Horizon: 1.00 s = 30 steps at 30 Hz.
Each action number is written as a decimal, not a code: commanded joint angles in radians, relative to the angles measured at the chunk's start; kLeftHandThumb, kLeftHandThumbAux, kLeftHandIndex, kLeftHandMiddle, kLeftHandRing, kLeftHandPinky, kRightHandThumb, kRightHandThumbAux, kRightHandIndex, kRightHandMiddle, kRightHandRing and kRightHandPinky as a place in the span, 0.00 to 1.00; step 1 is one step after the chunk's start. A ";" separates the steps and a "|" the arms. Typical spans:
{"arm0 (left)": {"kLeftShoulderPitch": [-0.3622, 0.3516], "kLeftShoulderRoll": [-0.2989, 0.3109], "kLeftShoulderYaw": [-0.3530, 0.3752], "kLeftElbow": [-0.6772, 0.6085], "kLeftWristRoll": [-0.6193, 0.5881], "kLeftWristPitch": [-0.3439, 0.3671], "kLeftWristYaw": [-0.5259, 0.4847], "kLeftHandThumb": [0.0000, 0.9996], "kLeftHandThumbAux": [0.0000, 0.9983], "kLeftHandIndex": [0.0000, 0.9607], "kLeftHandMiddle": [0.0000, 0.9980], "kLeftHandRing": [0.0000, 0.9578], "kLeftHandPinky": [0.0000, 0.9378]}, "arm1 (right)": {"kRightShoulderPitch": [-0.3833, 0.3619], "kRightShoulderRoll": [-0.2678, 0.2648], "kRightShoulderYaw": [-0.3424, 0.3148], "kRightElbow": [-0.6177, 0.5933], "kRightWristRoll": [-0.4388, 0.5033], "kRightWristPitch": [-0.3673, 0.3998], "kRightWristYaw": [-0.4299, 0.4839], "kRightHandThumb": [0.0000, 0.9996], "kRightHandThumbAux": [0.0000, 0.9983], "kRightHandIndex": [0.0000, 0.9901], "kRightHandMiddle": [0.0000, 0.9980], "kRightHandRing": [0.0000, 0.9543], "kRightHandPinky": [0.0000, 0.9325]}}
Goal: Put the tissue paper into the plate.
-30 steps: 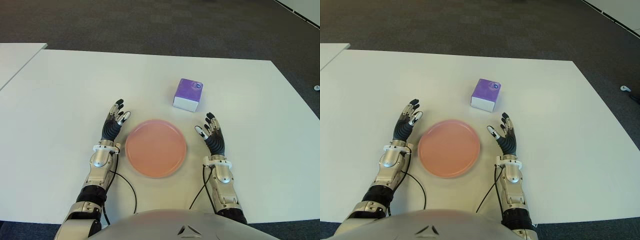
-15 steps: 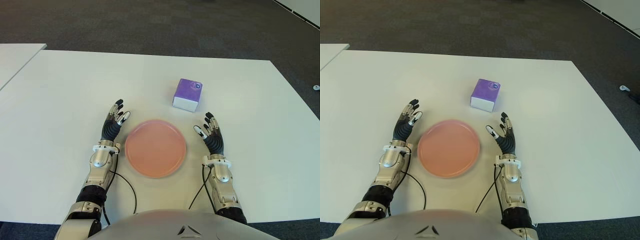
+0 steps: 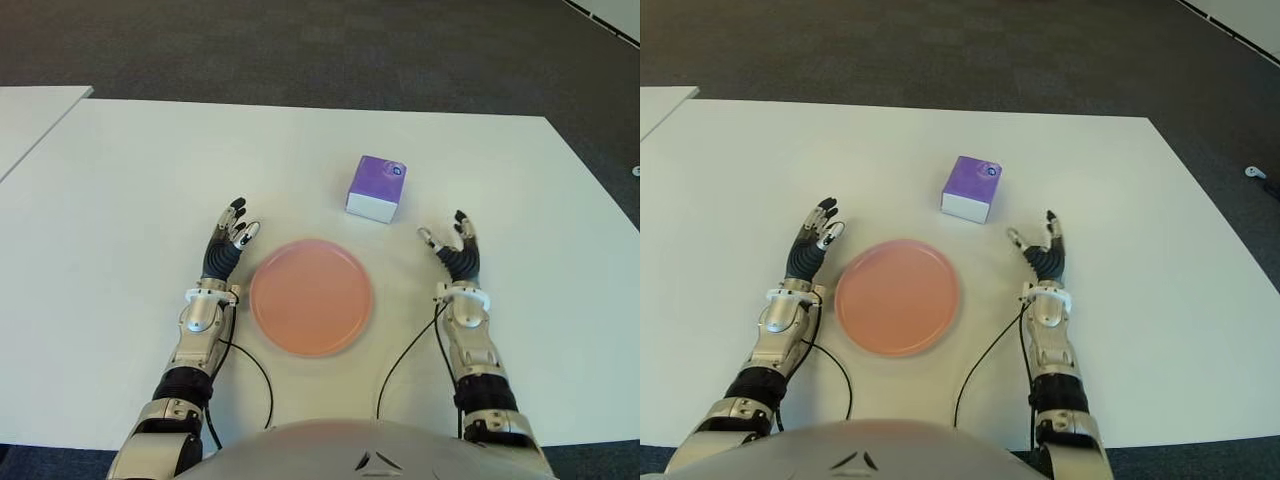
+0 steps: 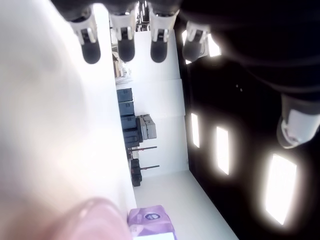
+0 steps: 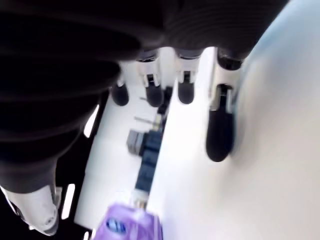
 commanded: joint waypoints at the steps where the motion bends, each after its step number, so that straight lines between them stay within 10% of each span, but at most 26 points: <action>1: 0.047 -0.007 -0.003 0.092 0.008 -0.010 -0.012 0.00 0.40 0.00 0.00 0.00 0.00 | -0.150 -0.055 0.003 -0.115 -0.080 0.103 -0.027 0.15 0.65 0.00 0.00 0.00 0.00; 11: 0.043 -0.006 -0.003 0.100 0.011 -0.014 -0.006 0.00 0.40 0.00 0.00 0.00 0.00 | -0.479 -0.118 0.135 0.121 -0.213 0.038 -0.023 0.17 0.58 0.00 0.00 0.00 0.00; 30: 0.057 -0.007 -0.002 0.085 0.011 -0.006 -0.001 0.00 0.39 0.00 0.00 0.00 0.00 | -0.689 -0.054 0.386 0.424 -0.347 -0.024 -0.001 0.21 0.44 0.00 0.00 0.00 0.00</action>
